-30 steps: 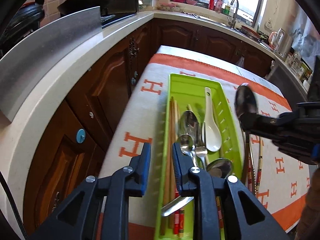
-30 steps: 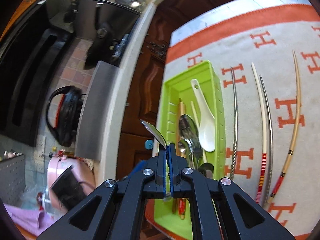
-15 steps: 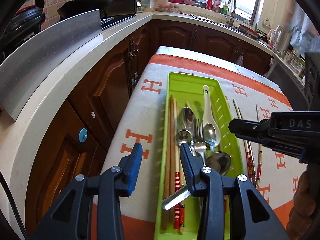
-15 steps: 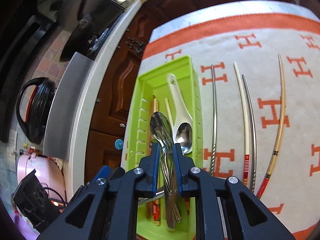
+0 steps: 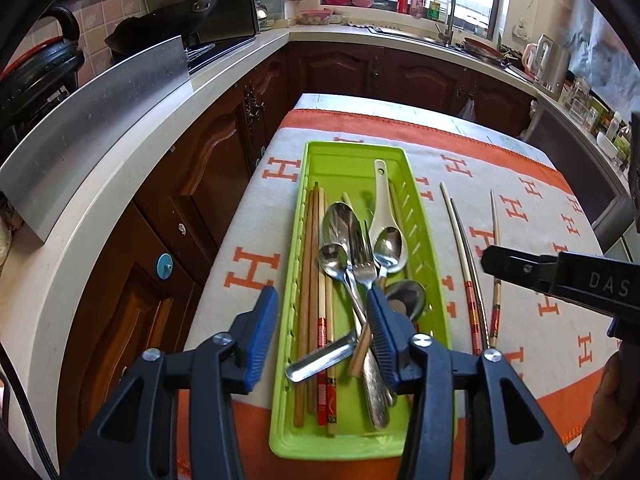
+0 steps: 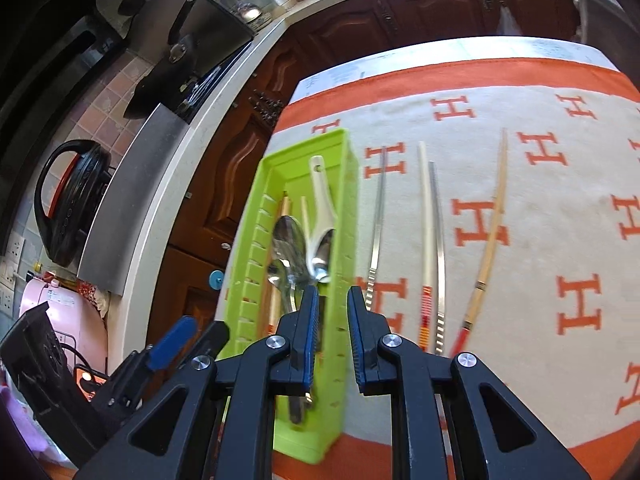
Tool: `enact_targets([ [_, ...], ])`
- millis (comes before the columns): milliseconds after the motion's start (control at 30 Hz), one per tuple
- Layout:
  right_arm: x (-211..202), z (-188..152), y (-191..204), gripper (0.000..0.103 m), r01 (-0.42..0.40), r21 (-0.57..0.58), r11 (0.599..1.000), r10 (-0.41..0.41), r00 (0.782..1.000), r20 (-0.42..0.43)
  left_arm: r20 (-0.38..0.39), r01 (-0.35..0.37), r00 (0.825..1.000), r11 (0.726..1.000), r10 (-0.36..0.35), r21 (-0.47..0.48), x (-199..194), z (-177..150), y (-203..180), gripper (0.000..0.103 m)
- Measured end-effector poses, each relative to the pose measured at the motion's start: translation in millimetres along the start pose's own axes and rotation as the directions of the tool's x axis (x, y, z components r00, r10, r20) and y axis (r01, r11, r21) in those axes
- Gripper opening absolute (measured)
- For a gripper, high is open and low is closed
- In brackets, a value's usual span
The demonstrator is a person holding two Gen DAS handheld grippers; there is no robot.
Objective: Organize utensils
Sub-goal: 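Carry both spoons into the green tray and open both tools, then move the right tool to the wooden chopstick and grasp it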
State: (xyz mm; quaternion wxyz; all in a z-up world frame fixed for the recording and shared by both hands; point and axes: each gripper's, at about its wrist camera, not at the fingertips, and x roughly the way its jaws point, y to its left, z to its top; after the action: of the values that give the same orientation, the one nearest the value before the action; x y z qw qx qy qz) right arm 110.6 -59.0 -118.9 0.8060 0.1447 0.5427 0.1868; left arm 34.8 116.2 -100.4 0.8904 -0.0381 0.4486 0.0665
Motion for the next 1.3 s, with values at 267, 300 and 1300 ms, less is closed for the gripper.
enact_targets([
  [267,-28.2,-18.7,-44.3,0.015,0.029,0.046,0.999,-0.03,0.999,0.029,-0.021,0.013,1.0,0.999,-0.012,0.044,-7.9,-8.2,-27.6,0.047],
  [300,-32.1,-20.8,-50.0,0.015,0.032,0.054,0.998,-0.033,0.999,0.034,-0.021,0.015,1.0,0.999,-0.014,0.051,-8.7,-8.6,-31.6,0.047],
  [1300,-38.5,-26.7,-134.4,0.015,0.054,0.121,0.991,-0.06,0.997,0.048,-0.013,0.076,0.997,0.992,-0.075,0.101,-2.4,-9.8,-103.3,0.077],
])
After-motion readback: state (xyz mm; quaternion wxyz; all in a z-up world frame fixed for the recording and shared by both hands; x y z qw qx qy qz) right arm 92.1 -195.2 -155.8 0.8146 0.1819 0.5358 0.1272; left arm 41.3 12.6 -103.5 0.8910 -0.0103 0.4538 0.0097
